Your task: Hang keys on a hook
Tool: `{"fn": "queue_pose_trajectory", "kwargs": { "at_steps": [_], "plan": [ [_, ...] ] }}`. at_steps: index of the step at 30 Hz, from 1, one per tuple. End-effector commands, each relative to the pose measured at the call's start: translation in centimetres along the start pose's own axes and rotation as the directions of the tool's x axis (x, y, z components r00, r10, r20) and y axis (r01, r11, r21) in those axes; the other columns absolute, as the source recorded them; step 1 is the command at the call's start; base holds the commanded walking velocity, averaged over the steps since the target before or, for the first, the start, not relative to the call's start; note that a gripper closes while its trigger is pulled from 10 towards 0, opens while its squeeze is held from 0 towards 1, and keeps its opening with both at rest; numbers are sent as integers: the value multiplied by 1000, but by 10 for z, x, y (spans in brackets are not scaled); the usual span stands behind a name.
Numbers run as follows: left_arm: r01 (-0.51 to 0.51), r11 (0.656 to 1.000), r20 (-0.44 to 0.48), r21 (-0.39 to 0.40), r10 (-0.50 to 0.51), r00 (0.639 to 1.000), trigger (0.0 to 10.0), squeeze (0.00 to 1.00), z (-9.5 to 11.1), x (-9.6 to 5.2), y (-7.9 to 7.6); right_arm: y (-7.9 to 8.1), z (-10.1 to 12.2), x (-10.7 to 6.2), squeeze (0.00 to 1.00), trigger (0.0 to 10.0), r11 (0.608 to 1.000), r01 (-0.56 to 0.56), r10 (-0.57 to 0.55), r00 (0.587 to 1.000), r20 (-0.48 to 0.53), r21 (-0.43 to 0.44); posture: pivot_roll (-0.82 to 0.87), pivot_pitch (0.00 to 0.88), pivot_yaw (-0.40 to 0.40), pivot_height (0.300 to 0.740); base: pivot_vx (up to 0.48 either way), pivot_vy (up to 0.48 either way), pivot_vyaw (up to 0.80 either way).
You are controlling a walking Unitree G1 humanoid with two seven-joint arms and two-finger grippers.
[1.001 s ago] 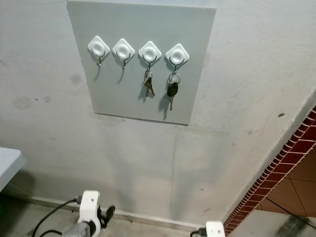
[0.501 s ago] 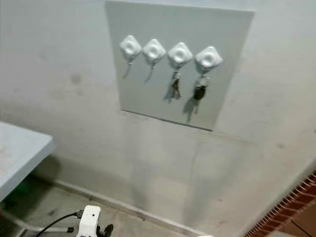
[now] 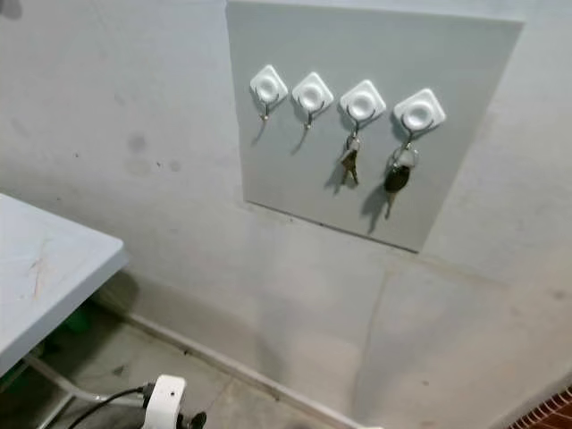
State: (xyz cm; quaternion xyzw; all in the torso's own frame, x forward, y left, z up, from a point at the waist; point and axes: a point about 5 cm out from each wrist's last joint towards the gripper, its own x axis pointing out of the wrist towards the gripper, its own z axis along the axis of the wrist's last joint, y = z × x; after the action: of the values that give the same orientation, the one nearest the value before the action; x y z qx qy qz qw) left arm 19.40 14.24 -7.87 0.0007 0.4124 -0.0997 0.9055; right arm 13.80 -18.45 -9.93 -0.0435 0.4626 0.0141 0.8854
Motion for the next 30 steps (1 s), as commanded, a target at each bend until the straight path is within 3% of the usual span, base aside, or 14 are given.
{"fn": "queue_pose_trajectory", "kwargs": {
  "at_steps": [1,30],
  "plan": [
    [-20,1000,-26,-1,20,999,10000,0,-5,-1,4,1,0,0,0,10000,1000,-1,1,1000,-10,2,-75,0,3,740,0,0,800],
    [-30,999,-25,-25,29,999,10000,0,-2,0,4,1,4,2,0,10000,1000,-13,13,1000,-7,2,-71,0,-5,740,0,0,800]
  ]
}}
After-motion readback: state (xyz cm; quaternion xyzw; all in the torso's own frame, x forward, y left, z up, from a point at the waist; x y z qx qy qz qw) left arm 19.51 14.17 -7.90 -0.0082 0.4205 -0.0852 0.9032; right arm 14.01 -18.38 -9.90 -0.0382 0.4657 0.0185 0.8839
